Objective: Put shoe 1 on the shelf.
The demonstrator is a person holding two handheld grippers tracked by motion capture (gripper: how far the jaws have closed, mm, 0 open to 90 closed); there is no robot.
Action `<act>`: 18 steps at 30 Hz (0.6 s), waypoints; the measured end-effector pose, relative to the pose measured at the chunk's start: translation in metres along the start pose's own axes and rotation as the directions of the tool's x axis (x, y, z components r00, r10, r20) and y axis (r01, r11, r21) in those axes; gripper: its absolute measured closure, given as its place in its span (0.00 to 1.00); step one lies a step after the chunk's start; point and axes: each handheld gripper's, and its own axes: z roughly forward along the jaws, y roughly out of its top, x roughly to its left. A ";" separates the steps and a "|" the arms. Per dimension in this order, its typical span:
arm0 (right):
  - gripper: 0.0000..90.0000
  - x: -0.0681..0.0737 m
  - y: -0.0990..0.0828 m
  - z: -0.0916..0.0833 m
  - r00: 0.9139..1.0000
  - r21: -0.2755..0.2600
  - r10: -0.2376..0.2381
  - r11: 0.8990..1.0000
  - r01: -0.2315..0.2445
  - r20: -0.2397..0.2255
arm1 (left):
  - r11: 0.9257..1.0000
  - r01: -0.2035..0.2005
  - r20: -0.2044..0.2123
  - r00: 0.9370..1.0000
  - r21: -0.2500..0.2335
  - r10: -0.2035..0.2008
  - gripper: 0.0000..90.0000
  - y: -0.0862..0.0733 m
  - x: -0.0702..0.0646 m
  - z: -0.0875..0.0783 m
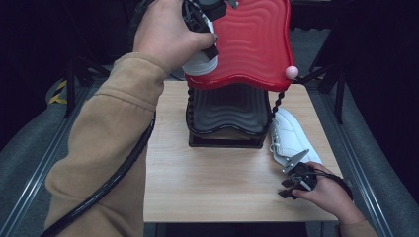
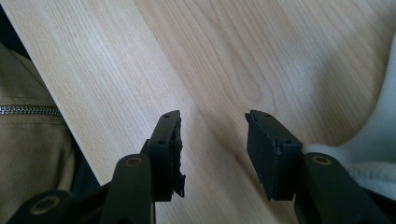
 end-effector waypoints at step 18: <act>0.61 -0.001 -0.006 -0.001 1.000 0.000 0.014 1.000 -0.014 0.003 | 0.997 -0.073 -0.034 0.997 -0.032 0.072 0.83 0.039 0.003 0.031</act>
